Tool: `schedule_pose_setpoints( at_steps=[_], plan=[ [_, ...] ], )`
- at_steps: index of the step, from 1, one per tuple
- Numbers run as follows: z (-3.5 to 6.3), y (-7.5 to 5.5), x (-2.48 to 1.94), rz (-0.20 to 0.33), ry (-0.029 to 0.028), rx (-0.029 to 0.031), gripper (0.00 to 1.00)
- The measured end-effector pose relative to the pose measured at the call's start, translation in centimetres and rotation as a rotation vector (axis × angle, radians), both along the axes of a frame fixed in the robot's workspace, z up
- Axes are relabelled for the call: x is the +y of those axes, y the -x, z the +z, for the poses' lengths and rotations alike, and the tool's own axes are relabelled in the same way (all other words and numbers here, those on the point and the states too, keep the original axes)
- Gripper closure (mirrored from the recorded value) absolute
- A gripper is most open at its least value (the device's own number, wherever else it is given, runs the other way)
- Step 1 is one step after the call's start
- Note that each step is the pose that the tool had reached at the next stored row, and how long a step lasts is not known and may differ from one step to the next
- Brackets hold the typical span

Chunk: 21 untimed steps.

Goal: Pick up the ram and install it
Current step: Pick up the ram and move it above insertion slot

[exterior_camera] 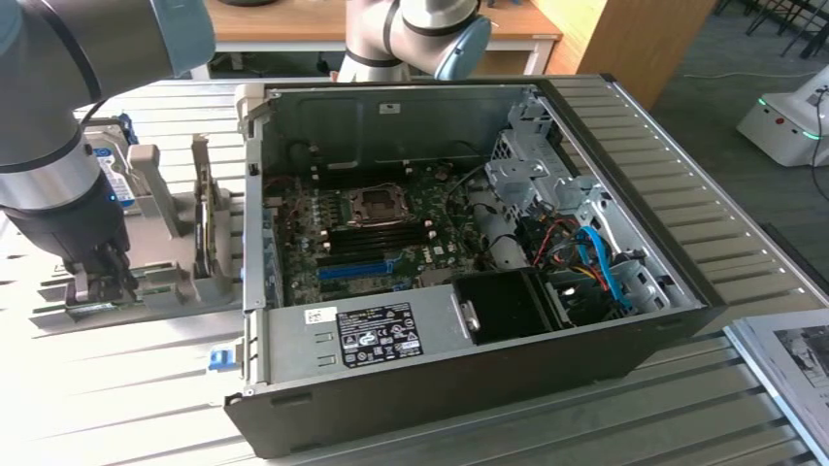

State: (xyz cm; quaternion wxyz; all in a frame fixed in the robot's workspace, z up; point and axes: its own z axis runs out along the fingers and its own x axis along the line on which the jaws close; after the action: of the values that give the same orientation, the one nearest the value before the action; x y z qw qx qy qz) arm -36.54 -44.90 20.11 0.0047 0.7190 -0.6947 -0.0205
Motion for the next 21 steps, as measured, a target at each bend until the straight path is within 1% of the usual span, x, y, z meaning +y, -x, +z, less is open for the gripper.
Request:
schedule_pose_setpoints(
  at_steps=[12,21],
  plan=[
    [-0.21,0.00,0.01,0.000,0.0001,0.0001,0.76],
    [-0.08,0.00,0.01,0.000,0.0000,0.0002,0.76]
  ],
)
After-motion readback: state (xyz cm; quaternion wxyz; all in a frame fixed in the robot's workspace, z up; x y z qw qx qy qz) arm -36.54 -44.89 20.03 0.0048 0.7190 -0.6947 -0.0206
